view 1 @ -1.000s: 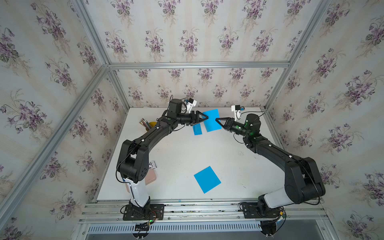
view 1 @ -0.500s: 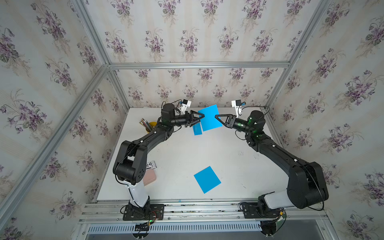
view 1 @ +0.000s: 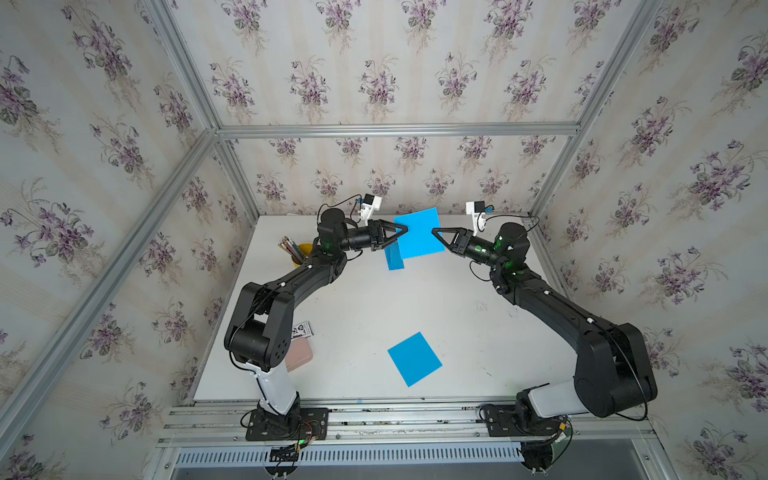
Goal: Fold the square paper along the opposite sides
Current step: Pick up the paper from the center of the board.
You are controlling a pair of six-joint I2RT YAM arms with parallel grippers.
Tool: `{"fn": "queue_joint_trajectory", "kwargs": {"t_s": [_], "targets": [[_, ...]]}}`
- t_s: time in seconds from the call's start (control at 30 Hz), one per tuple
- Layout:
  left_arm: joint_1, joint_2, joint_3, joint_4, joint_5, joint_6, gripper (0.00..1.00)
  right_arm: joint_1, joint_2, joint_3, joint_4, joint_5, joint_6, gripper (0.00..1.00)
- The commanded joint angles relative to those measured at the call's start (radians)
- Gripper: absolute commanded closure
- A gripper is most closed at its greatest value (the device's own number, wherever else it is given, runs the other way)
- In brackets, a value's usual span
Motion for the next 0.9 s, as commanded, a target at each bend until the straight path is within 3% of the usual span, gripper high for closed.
{"fn": "queue_joint_trajectory", "kwargs": {"t_s": [0.0, 0.2, 0.33, 0.53, 0.6, 0.7, 0.8, 0.87], "targets": [[-0.002, -0.010, -0.004, -0.024, 0.004, 0.054, 0.64, 0.000, -0.013, 0.001, 0.011, 0.020, -0.006, 1.00], [-0.003, -0.016, -0.022, -0.047, 0.004, 0.076, 0.76, 0.000, -0.022, -0.008, 0.007, 0.023, -0.010, 1.00], [-0.005, -0.016, -0.016, -0.060, 0.003, 0.087, 0.99, 0.000, -0.024, -0.009, 0.000, 0.021, -0.014, 1.00], [-0.006, -0.066, -0.001, -0.225, -0.027, 0.214, 1.00, -0.008, -0.033, -0.001, -0.067, 0.022, -0.076, 1.00], [-0.012, -0.099, 0.033, -0.357, -0.032, 0.310, 1.00, -0.028, -0.044, -0.002, -0.118, 0.034, -0.122, 0.90], [-0.038, -0.160, 0.114, -0.647, -0.051, 0.527, 1.00, -0.074, -0.049, -0.032, -0.172, 0.066, -0.190, 0.63], [-0.081, -0.208, 0.193, -0.882, -0.079, 0.720, 1.00, -0.099, -0.023, -0.068, -0.172, 0.094, -0.212, 0.58], [-0.099, -0.222, 0.222, -0.935, -0.076, 0.762, 1.00, -0.099, 0.022, -0.077, -0.142, 0.076, -0.199, 0.58]]}}
